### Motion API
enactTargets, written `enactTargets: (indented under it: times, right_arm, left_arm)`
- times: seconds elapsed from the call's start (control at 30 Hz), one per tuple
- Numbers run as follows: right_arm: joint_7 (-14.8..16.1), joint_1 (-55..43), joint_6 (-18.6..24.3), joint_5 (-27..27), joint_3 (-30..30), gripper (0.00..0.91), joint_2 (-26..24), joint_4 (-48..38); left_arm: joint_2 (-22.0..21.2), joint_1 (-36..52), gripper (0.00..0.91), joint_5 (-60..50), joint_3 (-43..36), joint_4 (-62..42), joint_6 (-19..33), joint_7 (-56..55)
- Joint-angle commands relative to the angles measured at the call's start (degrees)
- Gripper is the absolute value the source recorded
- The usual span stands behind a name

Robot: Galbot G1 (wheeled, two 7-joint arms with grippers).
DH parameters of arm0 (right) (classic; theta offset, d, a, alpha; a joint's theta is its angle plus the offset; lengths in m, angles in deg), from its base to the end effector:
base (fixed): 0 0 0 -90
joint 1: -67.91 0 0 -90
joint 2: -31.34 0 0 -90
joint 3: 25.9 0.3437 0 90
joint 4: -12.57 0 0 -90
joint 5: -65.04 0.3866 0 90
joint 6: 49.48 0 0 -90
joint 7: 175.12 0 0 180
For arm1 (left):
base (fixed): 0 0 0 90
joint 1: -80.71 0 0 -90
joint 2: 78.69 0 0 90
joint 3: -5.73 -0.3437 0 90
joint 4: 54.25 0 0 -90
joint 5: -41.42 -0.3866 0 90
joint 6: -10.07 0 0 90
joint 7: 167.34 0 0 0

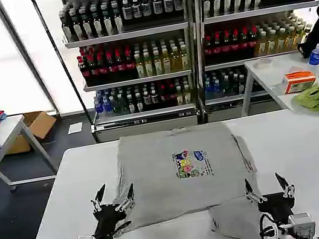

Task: Fold and organize the clothes.

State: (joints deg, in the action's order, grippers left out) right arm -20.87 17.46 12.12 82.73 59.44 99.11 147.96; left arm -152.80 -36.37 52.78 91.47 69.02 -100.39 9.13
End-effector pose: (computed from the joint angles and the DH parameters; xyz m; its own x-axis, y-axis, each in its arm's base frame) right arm 0.1630 -0.0055 -0.2276 -0.8995 0.1211 0.4198 0.0734 0.9890 -0.1281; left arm 0.2264 0.0129 -0.2653 -0.9511 0.1371 0.2769 0.1513 0.9880 0.0302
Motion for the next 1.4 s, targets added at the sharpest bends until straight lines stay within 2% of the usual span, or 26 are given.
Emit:
enactTargets:
  times: [0.03, 0.17, 0.4, 1.13, 1.17, 1.2, 1.23, 1.27, 1.3, 1.33, 1.4]
  right_arm:
    - [-1.5, 2.4, -1.7, 2.8, -0.4, 0.907, -0.5, 0.3]
    - [-3.5, 3.5, -2.1, 2.7, -1.2, 0.907, -0.5, 0.1]
    - [-4.6, 4.3, -2.6, 2.6, -3.9, 0.907, -0.4, -0.2]
    - [-5.5, 4.9, -2.6, 2.3, -7.0, 0.907, 0.0, -2.4]
    - [-5.6, 5.2, -2.5, 2.3, -7.1, 0.897, -0.1, -2.6]
    - [-5.6, 5.3, -2.4, 2.4, -7.2, 0.846, -0.1, -3.0]
    - [-5.6, 5.5, -2.2, 2.3, -7.2, 0.705, 0.0, -3.3]
    - [-5.6, 5.5, -2.1, 2.4, -7.3, 0.151, 0.1, -3.7]
    - [-5.6, 5.6, -1.9, 2.4, -7.4, 0.0, 0.2, -4.2]
    - [-5.6, 5.7, -1.8, 2.5, -7.5, 0.0, 0.2, -4.3]
    - [-5.6, 5.9, -1.3, 2.5, -7.8, 0.0, 0.3, -5.1]
  left_arm:
    - [1.9, -0.5, 0.907, 0.6, 0.2, -1.1, -5.0, -0.5]
    - [3.7, -1.3, 0.907, 1.1, -0.5, -2.4, -5.8, -0.9]
    - [4.3, -1.9, 0.907, 3.3, -0.2, -2.2, -6.9, -1.4]
    - [4.7, -4.2, 0.907, 6.3, -0.1, -3.1, -8.2, -1.8]
    - [4.8, -4.3, 0.907, 6.3, -0.2, -3.2, -8.3, -1.8]
    - [4.8, -4.3, 0.897, 6.3, -0.2, -3.3, -8.3, -1.8]
    - [4.9, -4.3, 0.564, 6.3, -0.2, -3.3, -8.3, -1.8]
    - [4.8, -4.2, 0.373, 6.3, -0.1, -3.4, -8.4, -1.9]
    - [4.8, -4.2, 0.091, 6.4, -0.1, -3.4, -8.5, -1.9]
    - [4.8, -4.2, 0.01, 6.4, -0.2, -3.4, -8.6, -1.9]
    - [4.9, -4.3, 0.0, 6.3, -0.3, -3.5, -9.1, -1.8]
